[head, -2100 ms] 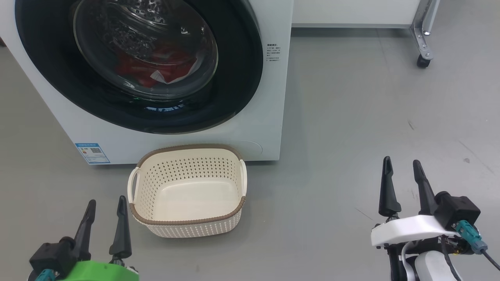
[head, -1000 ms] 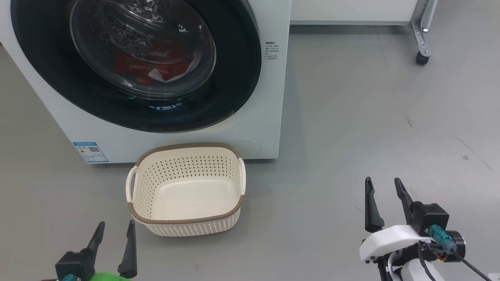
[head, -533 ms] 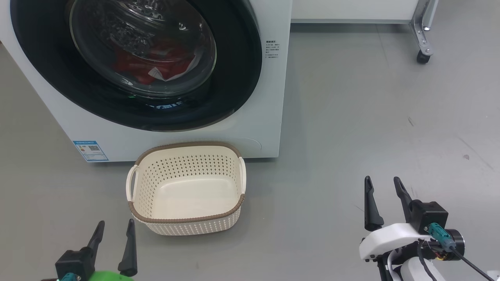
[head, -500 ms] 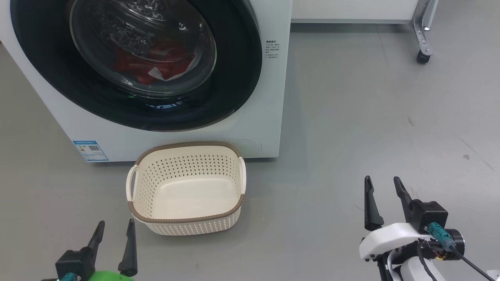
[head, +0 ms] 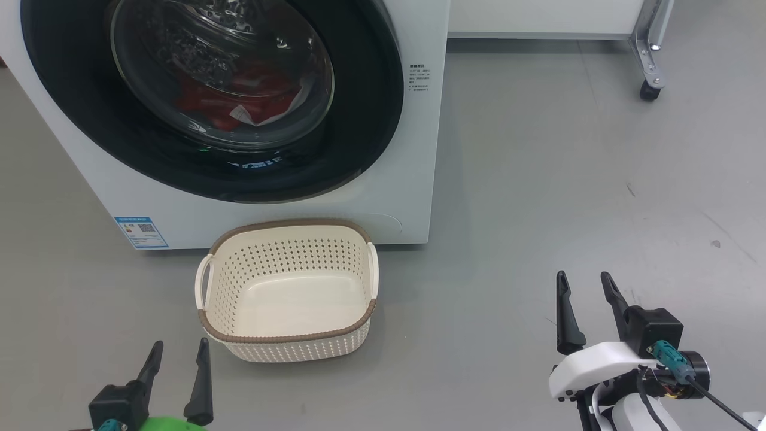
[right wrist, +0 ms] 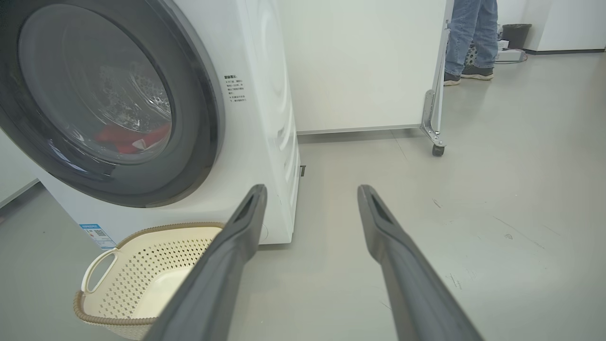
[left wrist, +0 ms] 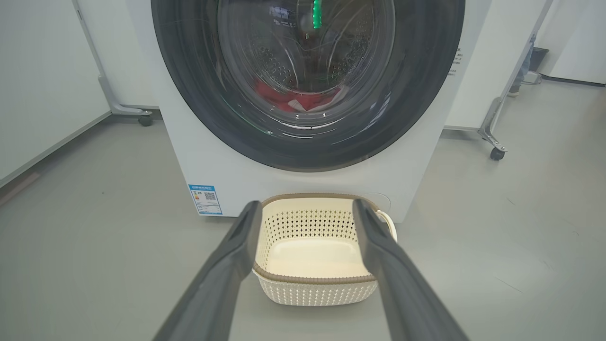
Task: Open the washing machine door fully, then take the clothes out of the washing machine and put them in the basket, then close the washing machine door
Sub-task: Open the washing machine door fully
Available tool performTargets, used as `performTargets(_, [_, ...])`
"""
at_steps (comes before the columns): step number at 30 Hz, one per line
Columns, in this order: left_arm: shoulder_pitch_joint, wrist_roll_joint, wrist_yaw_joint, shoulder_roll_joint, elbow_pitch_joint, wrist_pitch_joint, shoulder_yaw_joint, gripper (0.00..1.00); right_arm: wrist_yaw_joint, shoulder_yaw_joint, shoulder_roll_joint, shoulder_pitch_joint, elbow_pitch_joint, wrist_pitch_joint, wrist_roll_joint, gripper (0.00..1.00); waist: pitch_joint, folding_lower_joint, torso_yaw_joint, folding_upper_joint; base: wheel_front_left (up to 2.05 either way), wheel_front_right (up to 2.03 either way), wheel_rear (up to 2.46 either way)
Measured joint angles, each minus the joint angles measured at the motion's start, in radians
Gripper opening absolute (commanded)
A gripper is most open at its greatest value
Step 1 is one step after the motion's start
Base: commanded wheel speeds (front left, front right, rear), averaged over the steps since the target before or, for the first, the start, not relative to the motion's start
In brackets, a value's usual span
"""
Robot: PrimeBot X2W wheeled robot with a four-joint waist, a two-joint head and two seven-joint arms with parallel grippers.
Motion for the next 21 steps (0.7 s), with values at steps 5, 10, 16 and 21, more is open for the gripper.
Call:
performTargets(5, [0.0,0.003,0.0,-0.001,0.001,0.0,0.002,1.0,0.001,0.0,0.0,0.0,0.003,0.0,0.01,0.0,-0.001,0.0,0.002,0.0,0.0,0.0,0.0])
performTargets(10, [0.0,0.004,-0.004,-0.003,0.003,0.0,0.002,1.0,0.005,-0.009,0.001,-0.002,0.0,0.0,0.056,0.0,0.003,0.0,0.005,0.0,0.0,0.0,0.0])
performTargets(16, [-0.01,0.007,-0.008,-0.004,0.003,0.0,0.0,1.0,0.034,-0.033,0.001,-0.015,-0.027,0.0,0.232,0.0,0.023,0.0,0.01,0.0,0.0,0.0,0.0])
performTargets(21, [-0.035,0.012,-0.008,-0.004,-0.003,0.0,-0.008,1.0,0.054,-0.072,0.0,-0.039,-0.05,0.0,0.439,0.0,0.043,0.0,0.019,0.0,0.0,0.0,0.0])
